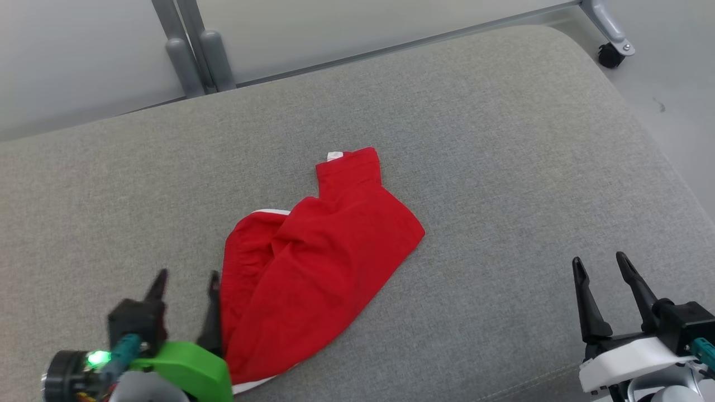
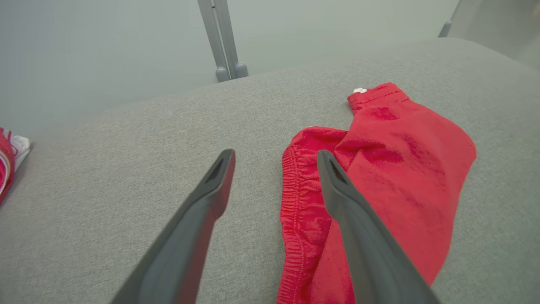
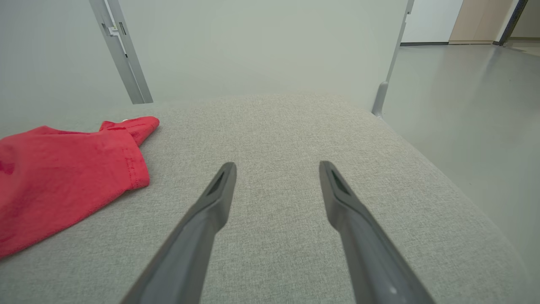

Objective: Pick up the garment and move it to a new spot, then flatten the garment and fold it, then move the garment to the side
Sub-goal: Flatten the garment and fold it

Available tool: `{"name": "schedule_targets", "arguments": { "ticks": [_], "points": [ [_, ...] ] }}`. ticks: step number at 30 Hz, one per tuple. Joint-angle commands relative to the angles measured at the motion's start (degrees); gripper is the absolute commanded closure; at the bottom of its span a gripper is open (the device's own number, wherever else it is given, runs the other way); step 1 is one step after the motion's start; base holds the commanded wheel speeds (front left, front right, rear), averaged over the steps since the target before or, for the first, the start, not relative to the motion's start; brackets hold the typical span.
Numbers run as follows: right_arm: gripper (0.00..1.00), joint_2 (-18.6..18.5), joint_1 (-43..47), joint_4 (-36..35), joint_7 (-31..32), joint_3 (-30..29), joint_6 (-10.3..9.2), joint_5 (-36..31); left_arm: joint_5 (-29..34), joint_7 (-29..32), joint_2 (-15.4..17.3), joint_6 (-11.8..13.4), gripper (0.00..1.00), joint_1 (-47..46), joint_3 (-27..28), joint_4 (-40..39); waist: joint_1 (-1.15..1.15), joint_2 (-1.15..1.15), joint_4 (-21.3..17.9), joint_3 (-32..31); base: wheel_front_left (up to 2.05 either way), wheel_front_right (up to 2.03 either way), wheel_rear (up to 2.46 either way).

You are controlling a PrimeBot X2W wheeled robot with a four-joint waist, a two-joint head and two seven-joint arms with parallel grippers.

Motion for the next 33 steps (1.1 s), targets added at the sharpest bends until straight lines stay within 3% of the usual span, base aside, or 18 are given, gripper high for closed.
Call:
{"name": "schedule_targets", "arguments": {
  "ticks": [1, 3, 7, 10, 14, 20, 22, 23, 28, 33],
  "points": [
    [0.0, 0.3, -1.0, 0.0, -0.2, 0.3, 0.0, 0.3, 1.0, 1.0, -0.3, -1.7, 0.0, -2.4, -1.9, 0.5, 0.0, 0.0, 0.0, 0.7, 0.0, 0.0, 0.0],
    [0.0, 0.5, -2.0, 0.2, -0.2, 1.1, 0.0, 0.4, 1.1, 1.9, -3.9, -4.8, 0.0, -5.9, -5.8, 2.4, 0.0, 0.0, -0.2, 1.5, 0.0, 0.0, 0.0],
    [0.0, 0.6, -4.0, 0.7, -0.2, 2.8, 0.0, 0.5, 1.9, 3.1, -11.0, -10.8, 0.0, -14.3, -12.1, 14.0, 0.0, 0.0, -1.3, 2.6, 0.0, 0.0, 0.0],
    [0.0, 0.6, -5.2, 1.1, -0.2, 3.8, 0.0, 0.8, 1.9, 3.3, -17.1, -12.2, 0.0, -19.0, -14.2, 25.2, 0.0, 0.0, -2.9, 2.9, 0.0, 0.0, 0.0],
    [0.0, 0.7, -4.9, 1.6, -0.2, 3.4, 0.0, 1.1, -0.2, 1.6, -22.6, -13.1, 0.0, -22.3, -14.0, 34.5, 0.0, 0.0, -5.0, 2.5, 0.0, 0.0, 0.0],
    [0.0, 0.4, -3.1, 2.0, -0.2, 2.6, 0.0, 0.9, -2.2, -0.5, -24.8, -14.6, 0.0, -23.5, -13.2, 42.5, 0.0, 0.0, -6.0, 1.9, 0.0, 0.0, 0.0],
    [0.0, 0.5, -3.1, 2.1, -0.2, 2.9, 0.0, 0.9, -1.8, -1.5, -24.8, -14.8, 0.61, -24.3, -13.1, 45.2, 0.0, 0.0, -6.5, 1.9, 0.0, 0.0, 0.0],
    [0.0, 0.6, -3.2, 2.2, -0.2, 3.0, 0.0, 0.9, -2.1, -2.0, -25.1, -15.1, 1.0, -24.5, -13.0, 46.2, 0.0, 0.0, -6.6, 1.9, 0.0, 0.0, 0.0],
    [0.0, 0.6, -3.5, 2.0, -0.2, 2.8, 0.0, 0.9, -2.9, -4.1, -26.3, -18.1, 1.0, -25.3, -13.5, 50.7, 0.0, 0.0, -6.7, 1.5, 0.0, 0.0, 0.0],
    [0.0, 0.2, -2.4, 1.9, -0.2, 2.0, 0.0, 0.9, -4.2, -9.4, -27.8, -19.9, 1.0, -25.3, -12.7, 49.7, 0.0, 0.0, -5.8, 0.8, 0.0, 0.0, 0.0]
  ]
}}
